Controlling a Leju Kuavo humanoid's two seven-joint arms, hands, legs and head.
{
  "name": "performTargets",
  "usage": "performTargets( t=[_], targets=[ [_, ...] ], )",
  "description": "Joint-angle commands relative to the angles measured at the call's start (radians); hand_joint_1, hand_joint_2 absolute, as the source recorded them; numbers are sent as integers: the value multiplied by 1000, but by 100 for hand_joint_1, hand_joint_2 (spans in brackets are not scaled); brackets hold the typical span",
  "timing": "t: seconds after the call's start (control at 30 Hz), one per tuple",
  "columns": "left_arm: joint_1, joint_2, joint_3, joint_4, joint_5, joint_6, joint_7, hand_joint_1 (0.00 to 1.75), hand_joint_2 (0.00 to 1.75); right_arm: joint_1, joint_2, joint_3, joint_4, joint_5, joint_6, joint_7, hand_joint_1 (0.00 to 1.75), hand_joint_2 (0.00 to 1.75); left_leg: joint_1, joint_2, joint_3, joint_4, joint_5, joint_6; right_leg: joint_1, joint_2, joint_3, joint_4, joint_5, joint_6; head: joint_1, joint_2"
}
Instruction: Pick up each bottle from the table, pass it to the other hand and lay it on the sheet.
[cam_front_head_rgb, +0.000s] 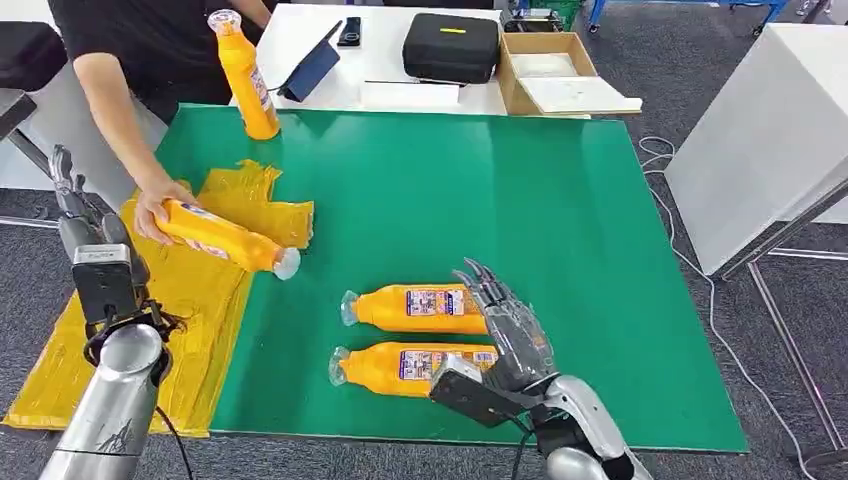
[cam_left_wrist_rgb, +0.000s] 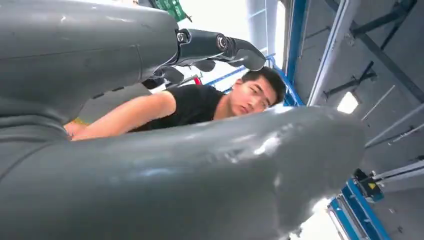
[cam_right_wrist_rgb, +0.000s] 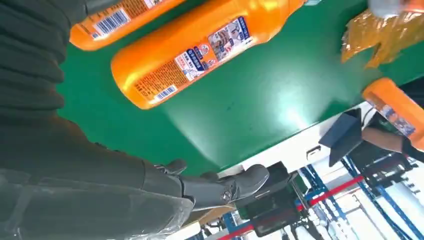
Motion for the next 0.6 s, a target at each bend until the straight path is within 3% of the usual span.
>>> performTargets(
  t=[0.03, 0.6],
  targets=[
    [37, -30, 56, -43, -28, 0, 7, 0, 0, 95, -10, 72, -103, 178, 2, 147, 0, 175, 2, -3, 4, 0, -2, -6, 1, 1, 5, 0, -1, -3, 0, 0],
    [-9, -43, 56, -19, -38, -26, 23, 0, 0, 111, 59, 94, 51, 446, 152, 300, 0, 175, 3, -3, 4, -1, -1, -5, 2, 1, 5, -2, 0, -2, 0, 0]
  ],
)
